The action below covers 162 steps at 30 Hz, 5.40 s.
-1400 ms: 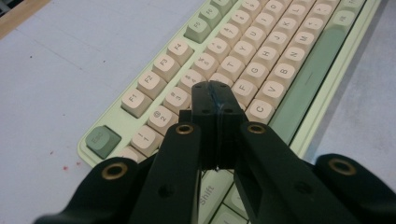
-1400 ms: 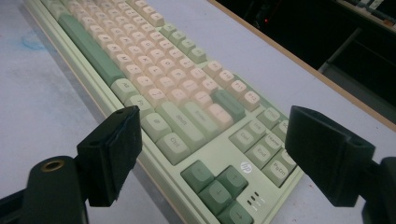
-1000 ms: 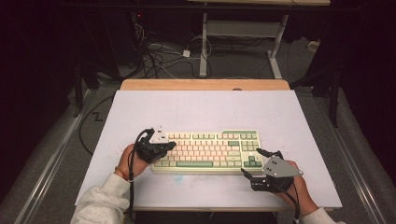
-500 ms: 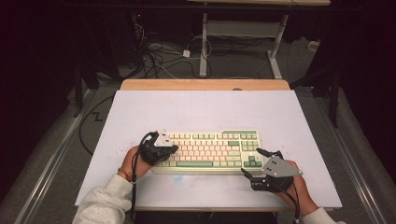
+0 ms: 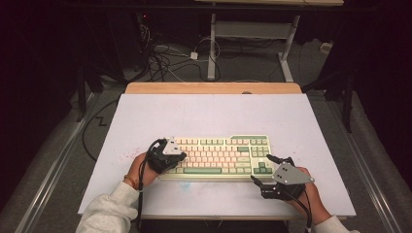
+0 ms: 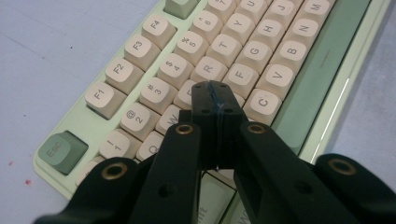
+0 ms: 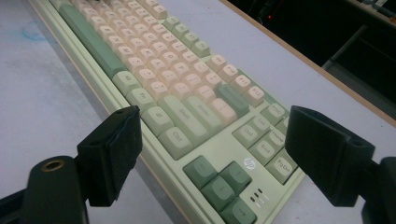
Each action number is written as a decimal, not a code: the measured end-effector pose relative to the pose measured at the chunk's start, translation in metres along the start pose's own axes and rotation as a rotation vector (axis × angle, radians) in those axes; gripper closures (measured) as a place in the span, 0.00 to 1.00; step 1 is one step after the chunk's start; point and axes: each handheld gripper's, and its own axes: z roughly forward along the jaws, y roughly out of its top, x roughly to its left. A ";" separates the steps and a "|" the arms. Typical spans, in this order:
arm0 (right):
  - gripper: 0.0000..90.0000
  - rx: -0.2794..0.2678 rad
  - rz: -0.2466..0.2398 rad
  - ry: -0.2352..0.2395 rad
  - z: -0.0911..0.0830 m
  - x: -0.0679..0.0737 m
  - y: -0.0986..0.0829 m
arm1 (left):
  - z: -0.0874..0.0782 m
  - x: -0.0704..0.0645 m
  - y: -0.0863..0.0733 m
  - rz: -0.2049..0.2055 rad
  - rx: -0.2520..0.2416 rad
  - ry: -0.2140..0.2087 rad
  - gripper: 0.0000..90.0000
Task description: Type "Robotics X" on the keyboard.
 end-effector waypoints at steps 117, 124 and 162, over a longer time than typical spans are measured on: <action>0.22 -0.021 0.036 -0.021 -0.005 -0.008 0.004 | -0.057 -0.028 -0.033 0.055 -0.260 0.255 0.16; 0.23 -0.024 0.034 -0.007 -0.003 -0.007 0.007 | -0.061 -0.030 -0.043 0.035 -0.286 0.261 0.16; 0.61 -0.040 0.020 0.101 0.029 0.001 0.037 | -0.059 -0.037 -0.069 0.023 -0.217 0.231 0.16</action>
